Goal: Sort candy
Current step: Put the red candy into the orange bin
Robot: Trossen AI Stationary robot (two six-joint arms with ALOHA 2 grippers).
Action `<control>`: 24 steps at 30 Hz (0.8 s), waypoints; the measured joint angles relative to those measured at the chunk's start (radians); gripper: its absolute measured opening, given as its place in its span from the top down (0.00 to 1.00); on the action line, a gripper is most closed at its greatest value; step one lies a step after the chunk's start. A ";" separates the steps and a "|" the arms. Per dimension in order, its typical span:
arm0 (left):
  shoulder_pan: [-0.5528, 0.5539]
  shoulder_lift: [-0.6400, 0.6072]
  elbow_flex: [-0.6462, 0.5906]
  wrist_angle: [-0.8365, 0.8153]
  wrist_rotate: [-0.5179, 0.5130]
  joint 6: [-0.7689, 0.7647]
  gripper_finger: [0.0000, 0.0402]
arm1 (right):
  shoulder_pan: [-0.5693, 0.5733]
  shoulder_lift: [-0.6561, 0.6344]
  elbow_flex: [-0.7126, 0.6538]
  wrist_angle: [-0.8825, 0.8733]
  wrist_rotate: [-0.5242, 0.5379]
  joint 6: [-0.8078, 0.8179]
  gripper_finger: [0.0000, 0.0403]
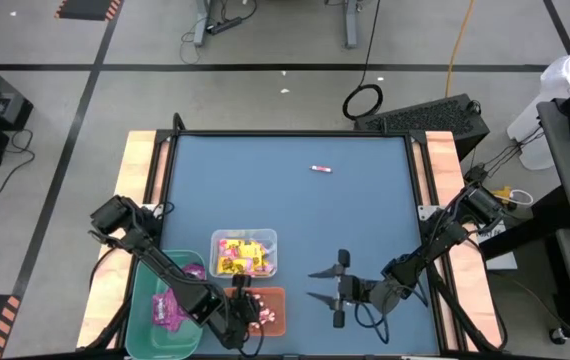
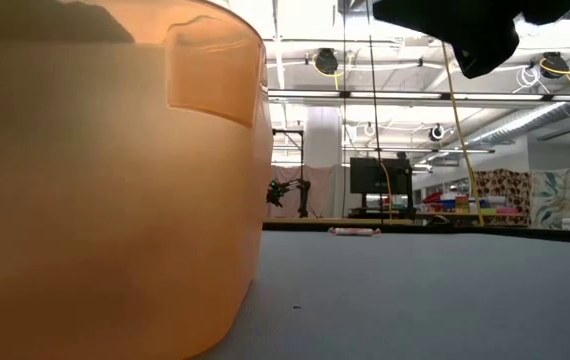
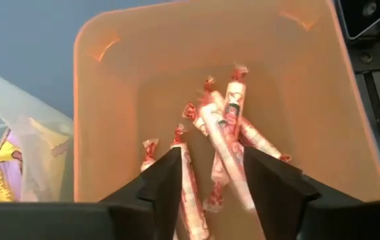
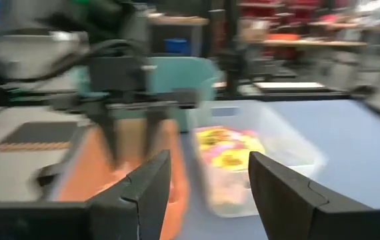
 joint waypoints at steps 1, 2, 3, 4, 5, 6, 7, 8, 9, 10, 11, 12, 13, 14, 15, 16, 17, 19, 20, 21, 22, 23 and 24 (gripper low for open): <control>0.002 -0.004 0.002 -0.001 -0.002 0.000 0.57 | 0.000 0.000 0.000 0.000 0.042 0.000 0.52; 0.006 -0.009 0.007 -0.003 -0.002 0.000 0.56 | -0.002 0.000 0.000 -0.001 0.085 0.000 0.52; 0.010 -0.016 0.014 -0.005 -0.002 0.001 0.55 | -0.006 0.000 0.000 -0.006 0.120 0.000 0.52; 0.011 -0.027 0.020 -0.007 -0.004 0.003 0.55 | -0.012 0.000 0.000 -0.015 0.144 0.000 0.52; 0.013 -0.038 0.027 -0.009 -0.005 0.020 0.55 | -0.021 0.000 0.000 -0.023 0.162 -0.001 0.52; 0.013 -0.048 0.033 -0.009 -0.011 0.040 0.55 | -0.032 0.000 0.000 -0.033 0.177 -0.004 0.52; 0.012 -0.059 0.039 -0.003 -0.014 0.069 0.55 | -0.043 0.000 0.000 -0.044 0.197 -0.010 0.52; 0.011 -0.072 0.040 0.002 -0.024 0.098 0.55 | -0.058 0.000 0.000 -0.051 0.217 -0.019 0.52; 0.009 -0.087 0.040 0.007 -0.045 0.124 0.55 | -0.076 0.000 0.000 -0.064 0.229 -0.027 0.52; 0.009 -0.102 0.040 0.017 -0.071 0.146 0.55 | -0.095 -0.002 0.000 -0.080 0.231 -0.033 0.52; 0.009 -0.120 0.041 0.023 -0.111 0.165 0.55 | -0.117 -0.010 0.000 -0.110 0.229 -0.039 0.52; 0.011 -0.138 0.041 0.023 -0.158 0.182 0.55 | -0.143 -0.023 -0.001 -0.146 0.220 -0.042 0.52; 0.011 -0.155 0.041 0.023 -0.207 0.196 0.55 | -0.173 -0.039 -0.001 -0.178 0.196 -0.037 0.52; 0.012 -0.171 0.041 0.024 -0.259 0.208 0.55 | -0.205 -0.059 -0.001 -0.222 0.163 -0.027 0.52; 0.012 -0.187 0.041 0.022 -0.310 0.224 0.55 | -0.239 -0.088 -0.001 -0.286 0.132 -0.018 0.52; 0.012 -0.203 0.041 0.022 -0.355 0.236 0.55 | -0.276 -0.113 -0.001 -0.355 0.093 0.000 0.52; 0.011 -0.219 0.041 0.022 -0.392 0.249 0.55 | -0.318 -0.138 0.000 -0.416 0.047 0.024 0.52; 0.016 -0.251 0.041 0.021 -0.443 0.264 0.55 | -0.404 -0.195 0.000 -0.579 -0.041 0.061 0.52; 0.023 -0.264 0.041 0.019 -0.449 0.264 0.55 | -0.451 -0.218 0.000 -0.642 -0.083 0.075 0.52; 0.032 -0.277 0.041 0.013 -0.449 0.262 0.55 | -0.497 -0.237 0.000 -0.696 -0.128 0.079 0.52; 0.041 -0.286 0.041 0.000 -0.448 0.261 0.55 | -0.547 -0.254 0.000 -0.753 -0.168 0.078 0.52; 0.051 -0.291 0.041 -0.011 -0.449 0.262 0.55 | -0.594 -0.263 0.000 -0.788 -0.207 0.073 0.52; 0.062 -0.294 0.041 -0.012 -0.449 0.263 0.55 | -0.643 -0.270 0.000 -0.807 -0.251 0.064 0.52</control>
